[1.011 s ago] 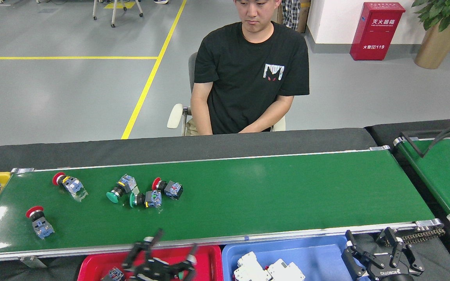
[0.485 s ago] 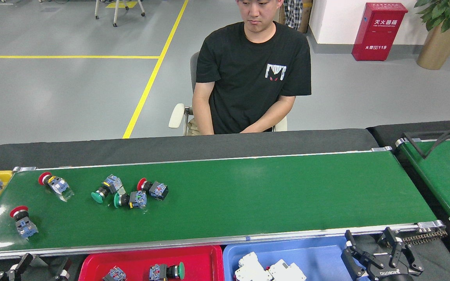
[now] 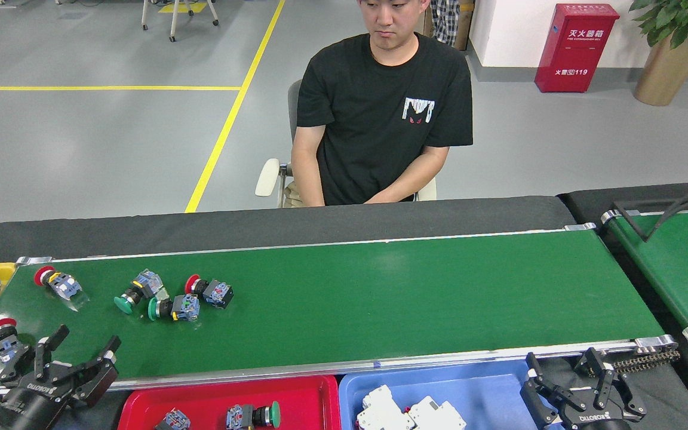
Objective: Pick switch part from conveyor to tray
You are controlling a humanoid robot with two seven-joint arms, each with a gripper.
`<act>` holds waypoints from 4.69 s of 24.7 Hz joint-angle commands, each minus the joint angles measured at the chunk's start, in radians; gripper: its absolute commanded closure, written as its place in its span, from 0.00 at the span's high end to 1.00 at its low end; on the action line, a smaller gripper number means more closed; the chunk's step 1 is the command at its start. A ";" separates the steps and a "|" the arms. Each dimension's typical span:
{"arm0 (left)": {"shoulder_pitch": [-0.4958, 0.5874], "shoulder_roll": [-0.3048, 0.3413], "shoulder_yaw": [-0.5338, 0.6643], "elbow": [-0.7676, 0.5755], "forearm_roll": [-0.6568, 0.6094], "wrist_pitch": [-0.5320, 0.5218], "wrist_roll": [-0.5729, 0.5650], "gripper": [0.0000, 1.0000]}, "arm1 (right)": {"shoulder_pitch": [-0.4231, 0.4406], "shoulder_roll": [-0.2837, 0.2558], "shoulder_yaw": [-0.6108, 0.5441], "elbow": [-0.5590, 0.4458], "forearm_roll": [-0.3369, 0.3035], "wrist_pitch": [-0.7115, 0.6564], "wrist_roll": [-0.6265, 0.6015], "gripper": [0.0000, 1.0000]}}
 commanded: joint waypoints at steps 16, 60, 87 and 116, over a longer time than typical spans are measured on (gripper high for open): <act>-0.250 0.104 -0.197 0.416 -0.021 0.226 0.179 0.93 | -0.011 -0.004 -0.001 -0.009 -0.001 -0.058 -0.003 1.00; 0.467 -0.132 0.079 -0.494 0.035 -0.009 0.203 1.00 | 0.001 -0.007 -0.027 0.018 -0.003 -0.056 -0.004 1.00; 0.039 0.043 0.160 -0.055 0.031 0.149 -0.167 1.00 | -0.002 -0.010 -0.018 0.014 0.001 -0.059 -0.004 1.00; -0.276 0.082 -0.074 0.399 0.042 0.415 -0.022 0.19 | 0.001 -0.009 0.005 0.015 0.002 -0.059 -0.003 1.00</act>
